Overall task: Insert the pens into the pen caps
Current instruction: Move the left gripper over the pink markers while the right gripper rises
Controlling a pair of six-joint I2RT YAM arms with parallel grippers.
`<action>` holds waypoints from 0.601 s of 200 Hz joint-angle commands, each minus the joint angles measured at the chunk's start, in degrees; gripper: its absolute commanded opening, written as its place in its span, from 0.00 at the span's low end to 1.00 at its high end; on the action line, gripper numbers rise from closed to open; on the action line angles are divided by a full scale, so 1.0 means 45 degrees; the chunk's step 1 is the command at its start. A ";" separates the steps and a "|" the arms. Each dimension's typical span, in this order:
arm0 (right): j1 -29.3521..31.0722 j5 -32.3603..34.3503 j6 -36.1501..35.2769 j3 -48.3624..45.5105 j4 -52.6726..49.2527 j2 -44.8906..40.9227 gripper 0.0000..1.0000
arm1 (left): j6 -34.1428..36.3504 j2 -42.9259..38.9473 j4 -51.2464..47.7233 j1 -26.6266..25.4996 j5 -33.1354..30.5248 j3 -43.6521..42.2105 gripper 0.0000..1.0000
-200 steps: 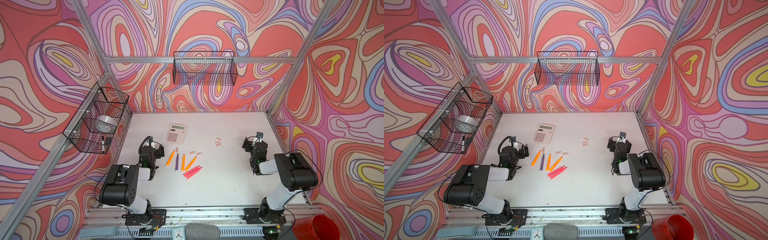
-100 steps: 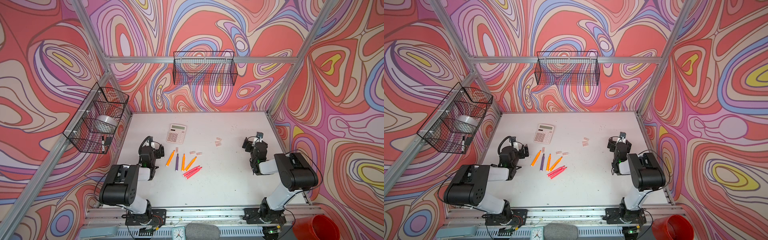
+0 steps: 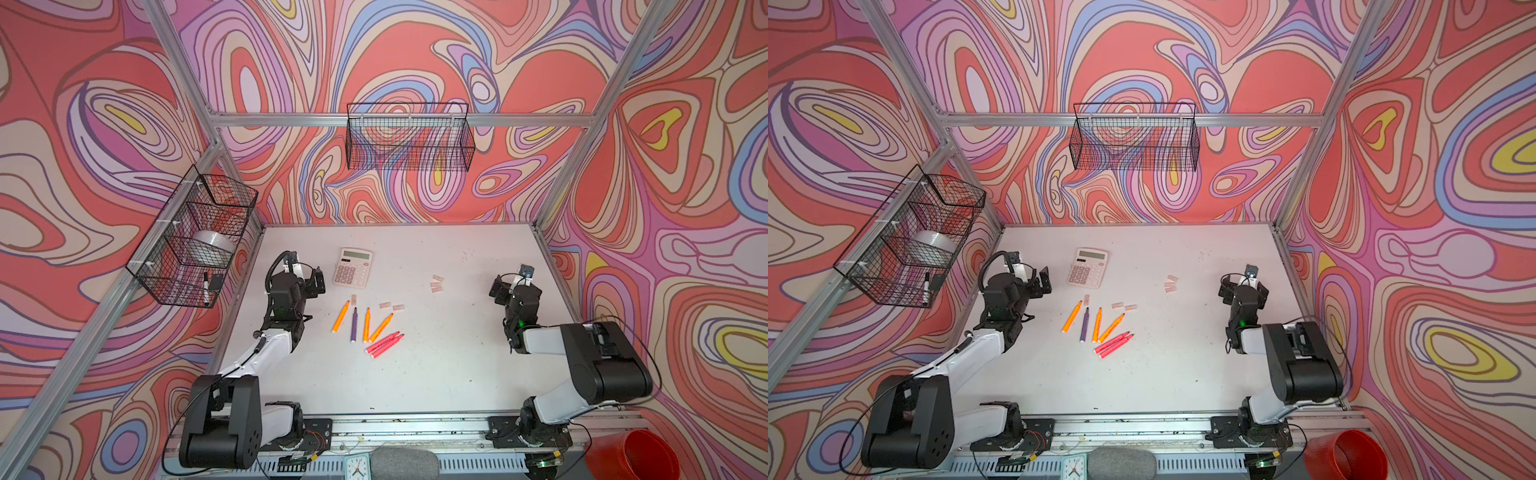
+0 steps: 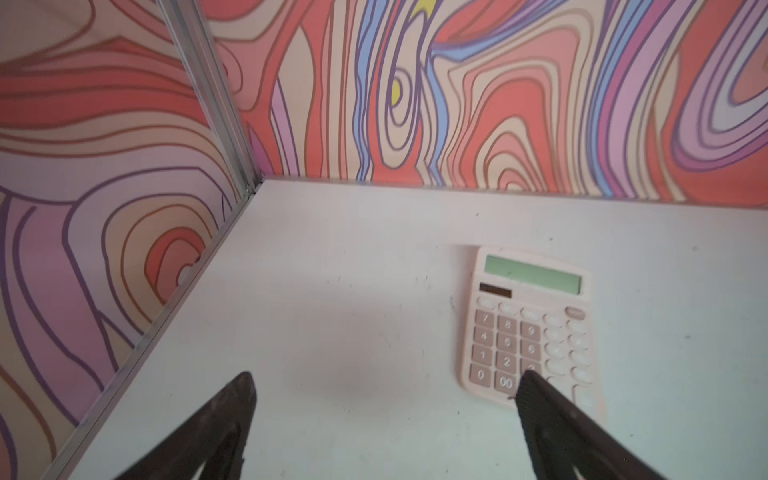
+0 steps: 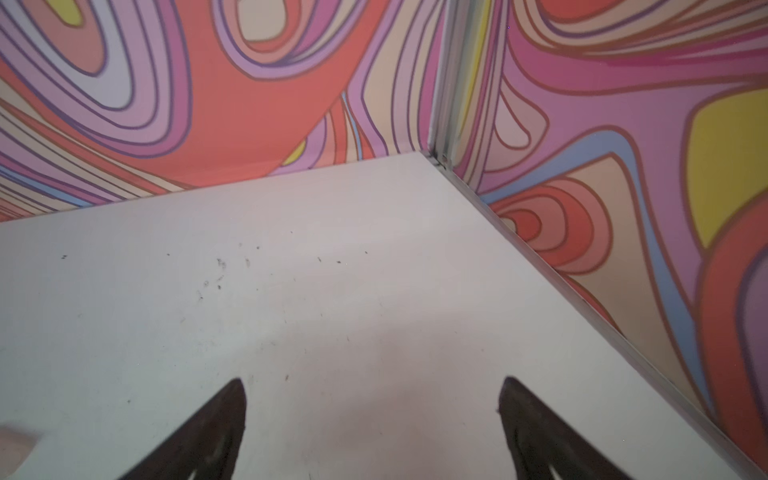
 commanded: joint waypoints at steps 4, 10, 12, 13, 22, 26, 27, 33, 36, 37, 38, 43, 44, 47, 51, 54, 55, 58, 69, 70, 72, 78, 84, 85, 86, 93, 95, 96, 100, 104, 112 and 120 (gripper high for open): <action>0.0005 0.1711 0.1961 0.1457 -0.3981 -0.1399 0.98 | -0.1379 -0.1420 -0.1309 0.0022 0.1574 -0.0685 1.00; 0.0000 0.1637 0.2729 0.1943 -0.5038 -0.1521 0.98 | -0.1838 -0.1846 -0.1372 0.0016 0.1722 -0.0820 1.00; 0.0005 0.1585 0.2932 0.2149 -0.5338 -0.1556 0.99 | -0.2009 -0.1987 -0.1421 0.0013 0.1738 -0.0842 1.00; 0.0012 0.1543 0.3021 0.2258 -0.5623 -0.1581 0.99 | -0.2092 -0.2053 -0.1452 0.0009 0.1757 -0.0855 1.00; 0.0018 0.1034 0.3733 0.3512 -0.7951 -0.1681 0.98 | -0.2681 -0.2706 -0.1861 0.0010 0.1861 -0.0887 1.00; 0.0006 0.0826 0.3815 0.4183 -0.9371 -0.1679 0.98 | -0.2825 -0.2999 -0.2058 0.0023 0.1921 -0.0901 1.00; 0.0012 0.0754 0.3795 0.4349 -0.9680 -0.1672 0.98 | -0.2843 -0.3067 -0.2103 0.0024 0.1927 -0.0895 1.00; 0.0029 0.0680 0.4089 0.5279 -1.1341 -0.1625 0.98 | -0.2973 -0.3509 -0.2510 0.0006 0.1977 -0.0891 1.00; 0.0037 0.0591 0.4180 0.5578 -1.1912 -0.1616 0.98 | -0.3033 -0.3740 -0.2845 0.0008 0.1965 -0.0855 1.00; 0.0028 0.0480 0.4221 0.5652 -1.2034 -0.1631 0.98 | -0.3054 -0.3818 -0.2965 0.0007 0.1978 -0.0842 1.00; 0.0033 0.0386 0.4271 0.5728 -1.2164 -0.1628 0.98 | -0.3064 -0.3886 -0.3084 0.0006 0.1994 -0.0836 1.00; 0.0012 -0.0199 0.4580 0.5996 -1.2589 -0.1760 0.98 | -0.2986 -0.4268 -0.3681 0.0020 0.2024 -0.0785 1.00; 0.0015 -0.0315 0.4646 0.6037 -1.2666 -0.1800 0.98 | -0.2972 -0.4306 -0.3793 0.0013 0.2066 -0.0768 1.00; 0.0019 -0.0717 0.4801 0.6097 -1.2780 -0.1977 0.99 | -0.2740 -0.4533 -0.4055 0.0007 0.2276 -0.0744 1.00; 0.0004 -0.1419 0.4914 0.6116 -1.2743 -0.2253 0.99 | -0.2410 -0.4820 -0.4230 0.0006 0.2508 -0.0733 1.00; 0.0029 -0.1939 0.4942 0.6041 -1.2552 -0.2515 0.98 | -0.2447 -0.5000 -0.4236 0.0006 0.2556 -0.0747 1.00; 0.0024 -0.2172 0.4934 0.6001 -1.2472 -0.2598 0.98 | -0.2507 -0.5073 -0.4237 0.0006 0.2518 -0.0769 1.00; 0.0022 -0.2773 0.4966 0.5873 -1.2250 -0.2863 0.98 | -0.2667 -0.5262 -0.4206 0.0006 0.2326 -0.0856 1.00; 0.0039 -0.4498 0.5422 0.5295 -1.1352 -0.3785 0.98 | -0.4291 -0.5956 -0.4353 0.0020 0.0834 -0.1357 1.00; 0.0039 -0.4623 0.5487 0.5247 -1.1315 -0.3848 0.98 | -0.4425 -0.6020 -0.4432 0.0023 0.0739 -0.1386 1.00; 0.0029 -0.4829 0.5608 0.5162 -1.1151 -0.3973 0.99 | -0.4662 -0.6126 -0.4652 0.0025 0.0394 -0.1447 1.00; 0.0047 -0.5319 0.5912 0.4935 -1.0827 -0.4223 0.98 | -0.5051 -0.6490 -0.5206 0.0043 -0.0276 -0.1549 1.00; 0.0074 -0.5583 0.6195 0.4851 -1.0707 -0.4383 0.98 | -0.5157 -0.6798 -0.5485 0.0097 -0.0379 -0.1619 1.00; 0.0076 -0.5605 0.6234 0.4850 -1.0709 -0.4391 0.98 | -0.5161 -0.6831 -0.5545 0.0110 -0.0346 -0.1595 1.00; 0.0096 -0.5616 0.6274 0.4849 -1.0701 -0.4395 0.98 | -0.5163 -0.6877 -0.5585 0.0116 -0.0330 -0.1574 1.00; 0.0160 -0.5722 0.6537 0.4914 -1.0759 -0.4372 0.98 | -0.5212 -0.7129 -0.5835 0.0142 0.0182 -0.1408 1.00; 0.0157 -0.5743 0.6623 0.4933 -1.0772 -0.4353 0.98 | -0.5230 -0.7175 -0.5892 0.0142 0.0382 -0.1346 1.00; 0.0176 -0.5763 0.6654 0.4939 -1.0781 -0.4347 0.98 | -0.5236 -0.7205 -0.5904 0.0142 0.0434 -0.1303 1.00; 0.0221 -0.5835 0.6775 0.4960 -1.0751 -0.4303 0.98 | -0.5348 -0.7251 -0.5953 0.0142 0.1011 -0.1167 1.00; 0.0257 -0.6005 0.6863 0.4963 -1.0673 -0.4287 0.98 | -0.5424 -0.7259 -0.5808 0.0141 0.1625 -0.1079 1.00; 0.0306 -0.6315 0.6881 0.4931 -1.0519 -0.4280 0.98 | -0.5860 -0.7148 -0.5450 0.0143 0.2649 -0.0985 1.00; 0.0497 -0.6468 0.6957 0.4858 -1.0412 -0.4333 0.98 | -0.6293 -0.6851 -0.5265 0.0142 0.3347 -0.0756 1.00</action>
